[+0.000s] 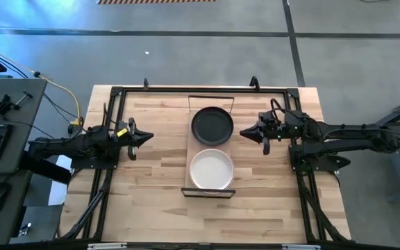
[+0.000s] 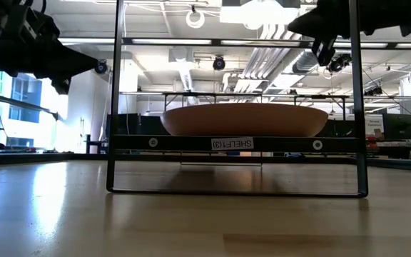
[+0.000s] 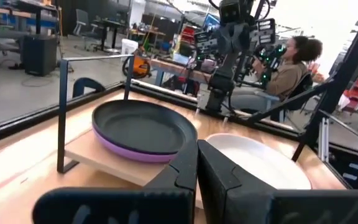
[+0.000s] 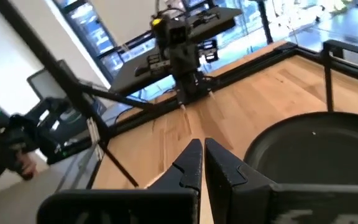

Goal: Place and stack plates onto a shelf
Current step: Return to Home Position

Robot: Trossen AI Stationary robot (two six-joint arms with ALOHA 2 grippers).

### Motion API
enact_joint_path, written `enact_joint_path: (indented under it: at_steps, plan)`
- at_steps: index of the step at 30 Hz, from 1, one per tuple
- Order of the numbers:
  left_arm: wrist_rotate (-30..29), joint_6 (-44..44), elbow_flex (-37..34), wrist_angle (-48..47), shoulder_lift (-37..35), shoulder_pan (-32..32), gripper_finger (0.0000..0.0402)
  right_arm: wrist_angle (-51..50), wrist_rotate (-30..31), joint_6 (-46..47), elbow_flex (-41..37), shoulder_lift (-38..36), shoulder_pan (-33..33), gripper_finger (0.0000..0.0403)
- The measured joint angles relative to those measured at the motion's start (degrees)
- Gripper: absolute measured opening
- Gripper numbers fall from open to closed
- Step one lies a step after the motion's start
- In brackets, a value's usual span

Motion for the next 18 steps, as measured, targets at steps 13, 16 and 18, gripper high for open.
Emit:
enact_joint_path:
  at_steps: [13,16,18]
  plan:
    - [0.0,0.1,0.0,0.0,0.2,0.0,0.0,4.5,2.3,0.9,-19.3,-24.5,-1.5,0.0]
    - [0.0,0.1,0.0,0.0,0.2,0.0,0.0,4.5,3.2,0.8,-22.2,-30.1,-1.5,0.0]
    - [0.0,0.1,0.0,0.0,0.2,0.0,0.0,4.4,3.5,0.2,-23.9,-32.9,-1.4,0.0]
